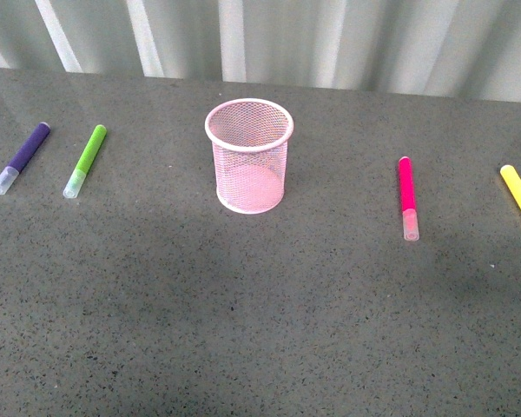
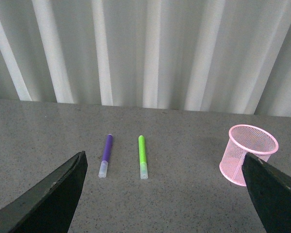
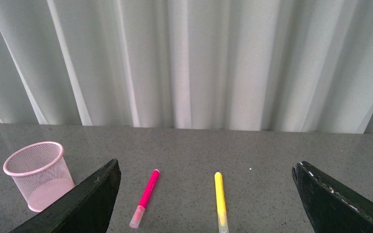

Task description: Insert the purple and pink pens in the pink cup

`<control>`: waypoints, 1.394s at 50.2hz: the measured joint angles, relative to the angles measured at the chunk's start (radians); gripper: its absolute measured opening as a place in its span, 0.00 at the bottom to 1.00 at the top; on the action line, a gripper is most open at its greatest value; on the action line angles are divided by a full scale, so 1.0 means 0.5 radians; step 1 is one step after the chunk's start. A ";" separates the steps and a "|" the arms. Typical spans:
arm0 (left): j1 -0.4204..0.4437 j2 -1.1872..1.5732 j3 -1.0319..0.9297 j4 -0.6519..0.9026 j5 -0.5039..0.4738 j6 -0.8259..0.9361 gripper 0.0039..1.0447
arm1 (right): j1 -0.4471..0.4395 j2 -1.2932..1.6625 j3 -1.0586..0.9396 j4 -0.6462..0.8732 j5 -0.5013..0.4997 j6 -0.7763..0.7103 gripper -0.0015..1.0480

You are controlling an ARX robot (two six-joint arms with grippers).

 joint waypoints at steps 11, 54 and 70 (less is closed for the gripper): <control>0.000 0.000 0.000 0.000 -0.001 0.000 0.94 | 0.000 0.000 0.000 0.000 0.001 0.000 0.93; 0.000 0.000 0.000 0.000 0.000 0.000 0.94 | 0.000 0.000 0.000 0.000 0.000 0.000 0.93; 0.005 0.471 0.079 -0.046 -0.335 -0.362 0.94 | 0.000 0.000 0.000 0.000 0.000 0.000 0.93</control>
